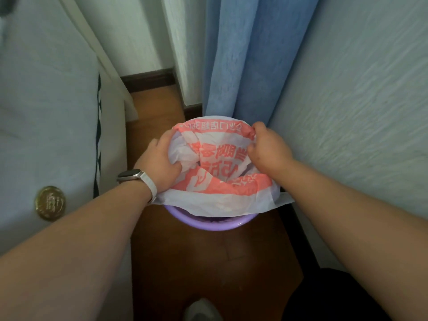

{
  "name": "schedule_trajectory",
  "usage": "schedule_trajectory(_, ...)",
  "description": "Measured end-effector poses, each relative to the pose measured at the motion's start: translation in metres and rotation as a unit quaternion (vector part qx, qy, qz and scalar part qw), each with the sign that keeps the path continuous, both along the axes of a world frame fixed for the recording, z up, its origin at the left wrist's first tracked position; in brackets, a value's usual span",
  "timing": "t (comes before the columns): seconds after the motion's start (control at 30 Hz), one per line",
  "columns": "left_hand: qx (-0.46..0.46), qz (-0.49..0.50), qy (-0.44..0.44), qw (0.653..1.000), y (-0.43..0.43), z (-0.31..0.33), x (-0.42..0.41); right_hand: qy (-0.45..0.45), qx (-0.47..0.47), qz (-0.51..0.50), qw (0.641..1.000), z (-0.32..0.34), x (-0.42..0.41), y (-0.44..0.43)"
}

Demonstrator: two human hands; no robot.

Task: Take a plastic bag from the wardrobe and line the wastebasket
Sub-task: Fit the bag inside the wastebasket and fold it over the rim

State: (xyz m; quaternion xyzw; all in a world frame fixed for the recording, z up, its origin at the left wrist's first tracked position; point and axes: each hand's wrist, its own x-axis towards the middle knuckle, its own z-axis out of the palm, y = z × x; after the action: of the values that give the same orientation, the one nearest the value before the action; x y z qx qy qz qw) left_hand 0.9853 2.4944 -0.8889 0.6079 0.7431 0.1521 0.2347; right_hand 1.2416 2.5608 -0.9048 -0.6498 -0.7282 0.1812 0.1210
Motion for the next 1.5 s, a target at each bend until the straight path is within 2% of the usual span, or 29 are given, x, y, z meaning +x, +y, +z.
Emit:
schedule_trajectory(0.07,-0.016,-0.010,0.034,0.999,-0.004,0.005,0.002,0.008,-0.010,0.004,1.000,0.005,0.002,-0.005)
schedule_trajectory(0.13,-0.029,-0.027,0.109,0.993,-0.009,0.011,0.007,0.001,0.002,0.026,1.000,0.011,0.004,-0.014)
schedule_trajectory(0.23,-0.006,-0.057,0.244,0.968,-0.021,0.019,0.012,-0.004,0.039,0.048,0.998,0.024,0.002,-0.037)
schedule_trajectory(0.33,0.010,-0.132,0.311,0.941,-0.039,0.028,0.016,-0.047,0.054,0.104,0.992,0.031,-0.003,-0.071)
schedule_trajectory(0.43,0.009,-0.249,0.271,0.930,-0.057,0.038,0.019,-0.025,0.027,0.169,0.985,0.031,-0.003,-0.108)
schedule_trajectory(0.5,-0.043,-0.308,0.252,0.916,-0.067,0.047,0.023,-0.008,-0.003,0.197,0.980,0.032,0.002,-0.128)
schedule_trajectory(0.57,-0.093,-0.340,0.278,0.893,-0.076,0.053,0.023,-0.003,-0.026,0.219,0.975,0.035,0.008,-0.139)
schedule_trajectory(0.73,-0.101,-0.335,0.291,0.890,-0.092,0.048,0.012,-0.021,0.003,0.254,0.967,0.041,0.019,-0.141)
schedule_trajectory(0.87,-0.078,-0.305,0.240,0.918,-0.093,0.033,0.008,-0.044,0.029,0.281,0.958,0.027,0.026,-0.135)
schedule_trajectory(0.97,-0.048,-0.287,0.243,0.925,-0.096,0.027,0.003,-0.056,0.046,0.283,0.956,0.015,0.029,-0.131)
schedule_trajectory(1.07,-0.017,-0.287,0.254,0.923,-0.093,0.025,0.002,-0.063,0.062,0.282,0.956,0.013,0.027,-0.125)
schedule_trajectory(1.17,-0.027,-0.285,0.259,0.922,-0.085,0.026,0.006,-0.065,0.068,0.274,0.957,0.012,0.026,-0.121)
schedule_trajectory(1.33,-0.036,-0.321,0.323,0.890,-0.088,0.024,0.006,-0.066,0.067,0.268,0.959,0.010,0.023,-0.125)
schedule_trajectory(1.5,0.001,-0.368,0.271,0.889,-0.091,0.036,0.024,-0.057,0.079,0.279,0.955,0.013,0.021,-0.130)
